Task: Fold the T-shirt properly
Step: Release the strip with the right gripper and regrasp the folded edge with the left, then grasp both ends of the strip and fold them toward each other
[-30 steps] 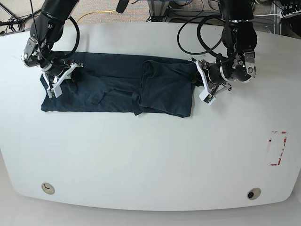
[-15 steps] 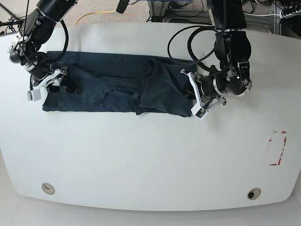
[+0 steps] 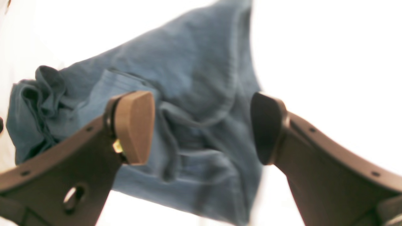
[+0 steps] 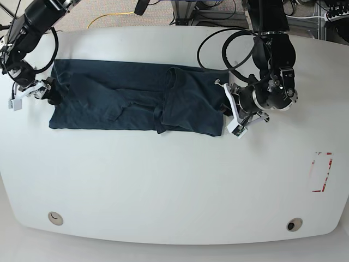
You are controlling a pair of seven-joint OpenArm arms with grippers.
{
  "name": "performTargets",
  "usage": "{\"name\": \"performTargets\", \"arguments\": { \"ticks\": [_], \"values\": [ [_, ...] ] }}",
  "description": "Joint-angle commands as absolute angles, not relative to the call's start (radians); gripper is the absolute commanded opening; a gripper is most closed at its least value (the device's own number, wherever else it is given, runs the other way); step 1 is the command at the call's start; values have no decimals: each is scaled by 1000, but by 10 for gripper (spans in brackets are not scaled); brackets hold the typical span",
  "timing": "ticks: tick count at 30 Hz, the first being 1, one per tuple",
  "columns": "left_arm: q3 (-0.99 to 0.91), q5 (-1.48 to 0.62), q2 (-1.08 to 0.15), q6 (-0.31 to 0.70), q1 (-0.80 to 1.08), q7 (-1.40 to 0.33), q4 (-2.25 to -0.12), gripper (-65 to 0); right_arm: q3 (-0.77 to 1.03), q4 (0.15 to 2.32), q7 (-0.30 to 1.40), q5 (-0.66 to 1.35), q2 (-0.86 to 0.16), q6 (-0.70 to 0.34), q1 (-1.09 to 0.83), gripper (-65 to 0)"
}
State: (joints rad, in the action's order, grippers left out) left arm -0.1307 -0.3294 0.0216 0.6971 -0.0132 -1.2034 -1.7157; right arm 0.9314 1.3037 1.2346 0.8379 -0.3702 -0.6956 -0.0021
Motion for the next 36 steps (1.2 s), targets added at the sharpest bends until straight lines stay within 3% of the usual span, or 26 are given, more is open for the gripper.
{"name": "performTargets", "arguments": {
  "ticks": [1,7,19,32,36],
  "values": [
    [-127,-344,25,698,-28,-1184,-1732,-550,934,1244,1216,855,-435,-698,24,-166],
    [-122,-341,25,698,-27,-1109,-1676,-550,934,1099,1194,846,-509,-698,74,-32],
    [-122,-340,25,698,-28,-1099,-1572,-550,932,1072,1181,846,-527,-698,87,-30],
    [-122,-340,24,698,-28,-1099,-1573,-550,897,1081,1182,846,-420,-698,31,-30],
    [-122,-340,22,698,-28,-1099,-1573,-550,828,1190,1184,848,-384,-698,21,-30]
  ]
}}
